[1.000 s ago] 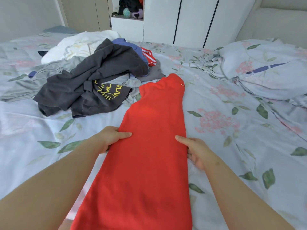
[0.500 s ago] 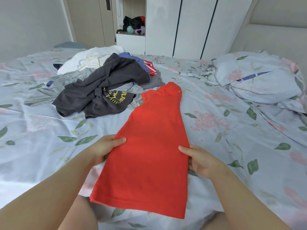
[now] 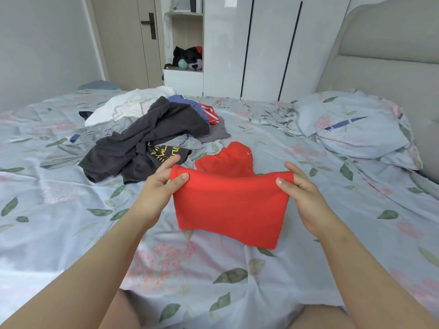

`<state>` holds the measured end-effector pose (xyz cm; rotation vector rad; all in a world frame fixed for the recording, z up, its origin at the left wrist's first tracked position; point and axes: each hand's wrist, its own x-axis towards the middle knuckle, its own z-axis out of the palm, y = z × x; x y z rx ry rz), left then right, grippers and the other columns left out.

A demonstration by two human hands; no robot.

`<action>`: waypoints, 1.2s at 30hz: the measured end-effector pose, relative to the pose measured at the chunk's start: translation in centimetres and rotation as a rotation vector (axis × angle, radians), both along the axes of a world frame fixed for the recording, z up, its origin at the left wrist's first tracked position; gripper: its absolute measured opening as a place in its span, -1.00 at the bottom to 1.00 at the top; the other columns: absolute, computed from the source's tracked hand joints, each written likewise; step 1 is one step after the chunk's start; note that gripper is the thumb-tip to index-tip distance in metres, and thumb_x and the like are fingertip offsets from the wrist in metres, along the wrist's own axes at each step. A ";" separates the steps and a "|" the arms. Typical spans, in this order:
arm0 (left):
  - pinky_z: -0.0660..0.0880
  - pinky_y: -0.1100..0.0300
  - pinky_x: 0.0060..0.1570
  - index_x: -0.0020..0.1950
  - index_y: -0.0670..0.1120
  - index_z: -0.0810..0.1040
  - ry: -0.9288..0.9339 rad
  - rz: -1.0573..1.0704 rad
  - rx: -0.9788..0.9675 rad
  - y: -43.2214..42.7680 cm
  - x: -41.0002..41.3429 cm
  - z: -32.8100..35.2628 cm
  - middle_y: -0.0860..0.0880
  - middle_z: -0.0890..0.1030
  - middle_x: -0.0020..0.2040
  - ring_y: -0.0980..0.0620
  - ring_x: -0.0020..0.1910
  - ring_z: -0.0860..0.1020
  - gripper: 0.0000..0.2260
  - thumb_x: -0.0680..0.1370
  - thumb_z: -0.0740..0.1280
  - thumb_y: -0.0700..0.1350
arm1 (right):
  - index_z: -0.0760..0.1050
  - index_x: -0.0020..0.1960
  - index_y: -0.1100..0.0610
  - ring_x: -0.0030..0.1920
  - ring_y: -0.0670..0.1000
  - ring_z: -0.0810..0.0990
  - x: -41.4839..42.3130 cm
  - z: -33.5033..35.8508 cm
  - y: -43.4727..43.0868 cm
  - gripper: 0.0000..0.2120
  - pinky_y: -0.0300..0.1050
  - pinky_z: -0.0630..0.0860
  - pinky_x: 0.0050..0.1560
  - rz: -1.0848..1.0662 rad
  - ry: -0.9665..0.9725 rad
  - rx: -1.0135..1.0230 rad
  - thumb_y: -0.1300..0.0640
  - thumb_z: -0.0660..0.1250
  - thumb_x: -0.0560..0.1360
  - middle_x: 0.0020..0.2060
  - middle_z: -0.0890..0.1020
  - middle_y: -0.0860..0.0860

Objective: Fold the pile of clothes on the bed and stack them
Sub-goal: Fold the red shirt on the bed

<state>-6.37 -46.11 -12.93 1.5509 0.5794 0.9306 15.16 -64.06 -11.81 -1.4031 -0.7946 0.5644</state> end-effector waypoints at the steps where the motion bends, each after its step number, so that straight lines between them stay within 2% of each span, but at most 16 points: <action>1: 0.36 0.28 0.18 -0.06 -0.07 0.63 0.003 -0.016 -0.030 -0.1 0.1 -0.1 0.18 0.59 0.10 0.28 0.15 0.49 -0.86 0.56 0.28 -0.23 | 0.61 -0.02 0.10 0.19 -0.29 0.46 -0.2 -0.3 0.1 -0.83 -0.28 0.38 0.16 0.011 0.002 0.015 0.28 0.27 0.53 0.28 0.45 -0.12; 3: 0.40 0.25 0.07 -0.07 -0.09 0.63 0.031 -0.027 -0.051 -0.3 -0.2 -0.4 0.13 0.67 -0.15 0.24 -0.07 0.57 -0.85 0.57 0.26 -0.21 | 0.62 -0.05 0.11 0.05 -0.16 0.60 -0.6 -1.0 -0.1 -0.81 -0.20 0.43 0.11 0.008 0.013 0.036 0.28 0.25 0.54 0.05 0.66 -0.06; 5: 0.45 0.31 -0.02 -0.10 -0.09 0.65 0.048 -0.033 -0.047 -0.4 -0.6 -0.6 0.10 0.67 -0.22 0.20 -0.15 0.57 -0.83 0.57 0.26 -0.19 | 0.65 -0.10 0.13 -0.09 -0.09 0.65 -0.6 -1.3 -0.4 -0.83 -0.14 0.46 0.06 -0.004 0.010 0.041 0.25 0.28 0.54 -0.15 0.71 -0.01; 7: 0.48 0.34 -0.14 -0.21 -0.06 0.68 0.015 -0.030 -0.086 -0.4 -1.0 -0.7 0.03 0.65 -0.26 0.14 -0.23 0.57 -0.77 0.56 0.26 -0.16 | 0.68 -0.16 0.11 -0.13 -0.05 0.64 -0.5 -1.4 -0.7 -0.82 -0.12 0.50 0.01 0.049 0.004 0.049 0.00 0.41 0.45 -0.19 0.70 0.05; 9: 0.47 0.31 -0.32 -0.26 -0.10 0.66 -0.019 -0.039 -0.140 -0.3 -1.3 -0.5 -0.04 0.60 -0.33 0.09 -0.35 0.53 -0.78 0.54 0.30 -0.12 | 0.70 -0.17 0.12 -0.18 0.00 0.62 -0.3 -1.5 -0.9 -0.49 -0.17 0.53 -0.10 0.131 0.010 0.019 -0.29 0.53 0.14 -0.20 0.66 0.13; 11: 0.46 0.31 -0.36 -0.19 -0.16 0.63 -0.011 -0.095 -0.186 -0.2 -1.5 -0.6 -0.07 0.58 -0.32 0.08 -0.37 0.52 -0.83 0.50 0.36 -0.08 | 0.70 -0.19 0.14 -0.25 0.01 0.59 -0.3 -1.8 -0.9 -0.36 -0.20 0.51 -0.21 0.207 0.051 -0.033 -0.34 0.56 -0.03 -0.27 0.62 0.15; 13: 0.52 0.30 -0.33 -0.11 -0.14 0.62 0.017 -0.175 -0.294 -0.1 -1.4 -1.0 -0.06 0.63 -0.27 0.07 -0.33 0.57 -0.88 0.45 0.39 -0.10 | 0.69 -0.16 0.16 -0.25 0.07 0.56 -0.4 -1.9 -0.8 -0.37 -0.16 0.50 -0.23 0.257 0.105 -0.096 -0.30 0.57 -0.02 -0.26 0.59 0.18; 15: 0.57 0.23 -0.29 -0.03 -0.07 0.61 0.078 -0.187 -0.395 0.3 -1.0 -1.6 -0.06 0.67 -0.19 0.04 -0.26 0.63 -0.88 0.45 0.39 -0.16 | 0.67 -0.09 0.16 -0.18 0.11 0.56 -0.3 -2.2 -0.7 -0.55 -0.08 0.52 -0.20 0.251 0.161 -0.151 -0.15 0.53 0.21 -0.18 0.62 0.18; 17: 0.58 0.22 -0.23 0.05 -0.05 0.59 0.189 -0.120 -0.370 1.2 -0.5 -2.4 -0.09 0.68 -0.07 0.03 -0.19 0.65 -0.84 0.49 0.36 -0.22 | 0.64 -0.04 0.11 -0.15 0.07 0.63 -0.1 -2.4 -0.2 -0.86 -0.09 0.57 -0.18 0.189 0.193 -0.201 0.11 0.38 0.45 -0.15 0.69 0.08; 19: 0.57 0.24 -0.21 0.08 -0.08 0.58 0.244 -0.050 -0.316 2.3 0.3 -2.8 -0.11 0.66 -0.03 0.03 -0.17 0.65 -0.84 0.52 0.34 -0.24 | 0.64 -0.05 0.07 -0.13 0.03 0.65 0.3 -2.8 1.0 -0.84 -0.12 0.57 -0.15 0.106 0.163 -0.254 0.24 0.30 0.52 -0.15 0.71 0.03; 23: 0.58 0.16 -0.24 0.09 -0.10 0.53 0.251 0.033 -0.413 4.8 3.6 -3.4 -0.07 0.64 -0.14 0.01 -0.25 0.62 -0.87 0.57 0.28 -0.24 | 0.59 -0.05 0.09 -0.20 -0.01 0.59 1.7 -3.2 5.0 -0.86 -0.15 0.49 -0.21 -0.102 0.262 -0.250 0.23 0.26 0.56 -0.19 0.65 0.01; 26: 0.55 -0.02 0.05 0.21 -0.16 0.48 0.571 0.016 -0.399 6.1 4.8 -5.5 -0.15 0.60 0.05 -0.12 -0.03 0.60 -0.73 0.54 0.35 -0.12 | 0.54 -0.07 0.15 -0.22 -0.02 0.57 2.0 -5.5 6.8 -0.95 -0.17 0.49 -0.21 -0.087 0.185 -0.477 0.22 0.31 0.53 -0.18 0.63 0.05; 28: 0.53 -0.07 0.12 0.07 -0.09 0.54 0.741 0.096 -0.315 6.3 3.8 -6.8 -0.15 0.55 0.13 -0.16 0.05 0.57 -0.64 0.39 0.44 0.08 | 0.53 -0.10 0.18 -0.18 0.04 0.60 1.5 -7.1 6.8 -0.95 -0.12 0.53 -0.12 -0.085 0.158 -0.565 0.20 0.38 0.47 -0.13 0.65 0.12; 31: 0.54 -0.10 0.08 -0.17 -0.07 0.60 0.806 0.146 -0.239 6.4 2.1 -7.2 -0.13 0.61 0.01 -0.15 -0.01 0.60 -0.50 0.10 0.43 0.27 | 0.45 -0.27 0.13 -0.35 -0.05 0.55 1.2 -7.5 6.0 -0.82 -0.22 0.45 -0.32 -0.092 0.104 -0.577 0.17 0.41 0.46 -0.30 0.60 0.04; 33: 0.54 -0.03 0.08 -0.10 -0.18 0.64 0.798 0.090 -0.245 6.3 1.5 -6.3 -0.13 0.66 -0.05 -0.12 -0.01 0.61 -0.47 0.16 0.49 0.20 | 0.50 -0.25 0.12 -0.49 -0.14 0.49 1.3 -6.7 5.5 -0.86 -0.32 0.36 -0.46 -0.019 0.123 -0.582 0.17 0.39 0.48 -0.40 0.56 -0.03; 36: 0.44 0.30 -0.14 -0.05 -0.21 0.65 0.855 -0.083 -0.236 6.3 1.5 -4.5 -0.04 0.67 -0.09 0.01 -0.04 0.59 -0.71 0.41 0.50 0.00 | 0.52 -0.15 0.14 -0.52 -0.10 0.30 1.7 -5.5 4.6 -0.86 -0.27 0.19 -0.46 0.149 0.020 -0.770 0.08 0.41 0.46 -0.48 0.39 -0.05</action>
